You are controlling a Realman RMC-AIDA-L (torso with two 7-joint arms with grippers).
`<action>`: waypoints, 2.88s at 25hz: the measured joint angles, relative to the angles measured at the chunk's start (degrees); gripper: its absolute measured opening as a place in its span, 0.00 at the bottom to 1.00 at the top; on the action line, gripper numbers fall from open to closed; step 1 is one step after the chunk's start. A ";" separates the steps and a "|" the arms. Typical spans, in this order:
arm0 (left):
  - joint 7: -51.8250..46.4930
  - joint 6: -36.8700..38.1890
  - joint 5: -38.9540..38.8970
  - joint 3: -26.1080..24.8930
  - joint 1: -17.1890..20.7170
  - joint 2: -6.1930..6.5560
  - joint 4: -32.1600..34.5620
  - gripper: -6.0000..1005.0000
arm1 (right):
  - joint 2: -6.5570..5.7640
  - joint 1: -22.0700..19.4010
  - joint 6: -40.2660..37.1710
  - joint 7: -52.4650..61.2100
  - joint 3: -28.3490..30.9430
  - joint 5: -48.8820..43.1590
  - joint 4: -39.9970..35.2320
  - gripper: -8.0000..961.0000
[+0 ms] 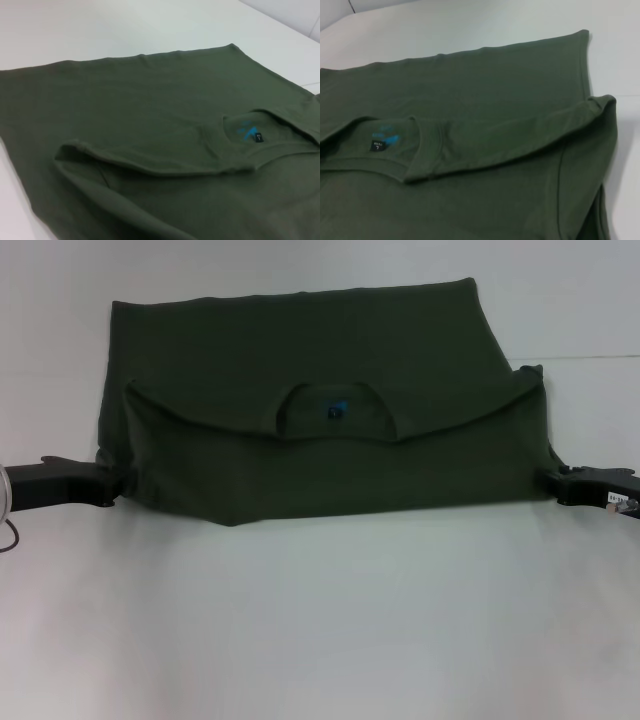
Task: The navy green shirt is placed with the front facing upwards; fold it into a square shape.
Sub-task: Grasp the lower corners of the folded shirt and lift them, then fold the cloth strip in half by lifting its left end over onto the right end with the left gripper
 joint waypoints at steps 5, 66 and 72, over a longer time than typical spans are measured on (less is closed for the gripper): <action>0.51 0.00 0.00 0.04 0.03 0.00 -0.18 0.03 | 0.00 0.07 0.00 0.02 0.03 -0.11 -0.13 0.27; 19.16 50.99 6.43 -25.28 16.56 1.22 11.38 0.03 | 0.10 -22.70 -56.89 -12.25 20.51 -8.21 -20.32 0.07; 14.56 48.56 5.75 -27.61 15.58 1.24 9.43 0.03 | -1.23 -17.02 -59.73 4.08 20.59 -9.01 -28.31 0.07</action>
